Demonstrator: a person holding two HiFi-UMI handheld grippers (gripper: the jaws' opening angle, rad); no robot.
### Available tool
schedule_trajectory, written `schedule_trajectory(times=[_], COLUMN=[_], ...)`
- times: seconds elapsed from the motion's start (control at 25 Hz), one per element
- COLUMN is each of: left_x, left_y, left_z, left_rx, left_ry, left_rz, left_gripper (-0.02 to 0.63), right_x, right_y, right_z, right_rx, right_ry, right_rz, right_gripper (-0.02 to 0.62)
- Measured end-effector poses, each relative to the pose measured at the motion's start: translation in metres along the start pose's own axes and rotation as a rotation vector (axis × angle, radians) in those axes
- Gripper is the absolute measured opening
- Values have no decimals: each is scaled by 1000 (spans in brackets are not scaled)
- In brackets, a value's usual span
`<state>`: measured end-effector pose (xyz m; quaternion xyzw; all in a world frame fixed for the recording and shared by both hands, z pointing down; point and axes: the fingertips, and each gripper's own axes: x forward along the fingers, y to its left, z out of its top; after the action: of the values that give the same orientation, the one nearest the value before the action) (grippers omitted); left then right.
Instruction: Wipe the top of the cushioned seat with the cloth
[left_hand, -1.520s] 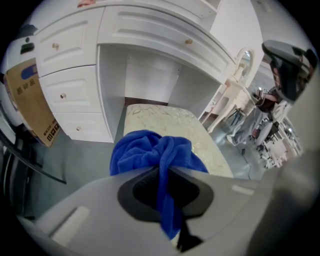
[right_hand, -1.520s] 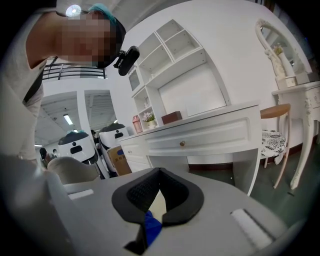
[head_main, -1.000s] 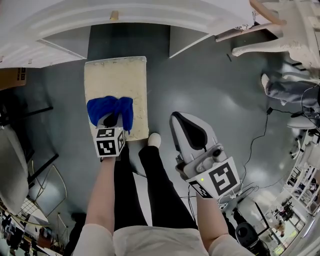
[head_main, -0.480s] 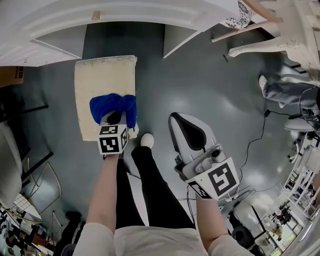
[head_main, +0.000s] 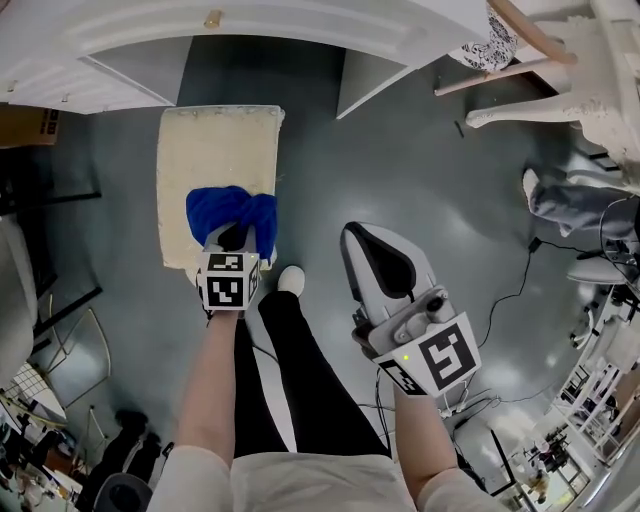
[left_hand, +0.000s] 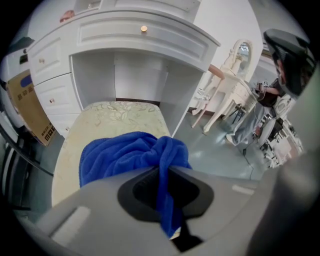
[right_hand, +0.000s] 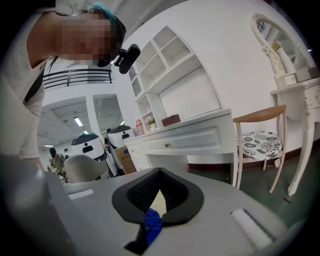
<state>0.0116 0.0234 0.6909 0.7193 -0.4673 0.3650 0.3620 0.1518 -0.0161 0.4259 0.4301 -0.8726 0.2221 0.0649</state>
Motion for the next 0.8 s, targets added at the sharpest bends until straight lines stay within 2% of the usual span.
schedule_trajectory(times=[0.52, 0.8], left_x=[-20, -25], left_y=[-14, -14], left_z=[-49, -57], left_rx=[-11, 37], left_ry=[28, 23], left_rz=[-25, -55], left_gripper=[29, 29], right_x=[-1, 1], right_y=[30, 47], right_z=[-23, -35], right_rx=[27, 29], right_ry=[24, 43], right_rz=[47, 63], right_gripper=[-5, -5])
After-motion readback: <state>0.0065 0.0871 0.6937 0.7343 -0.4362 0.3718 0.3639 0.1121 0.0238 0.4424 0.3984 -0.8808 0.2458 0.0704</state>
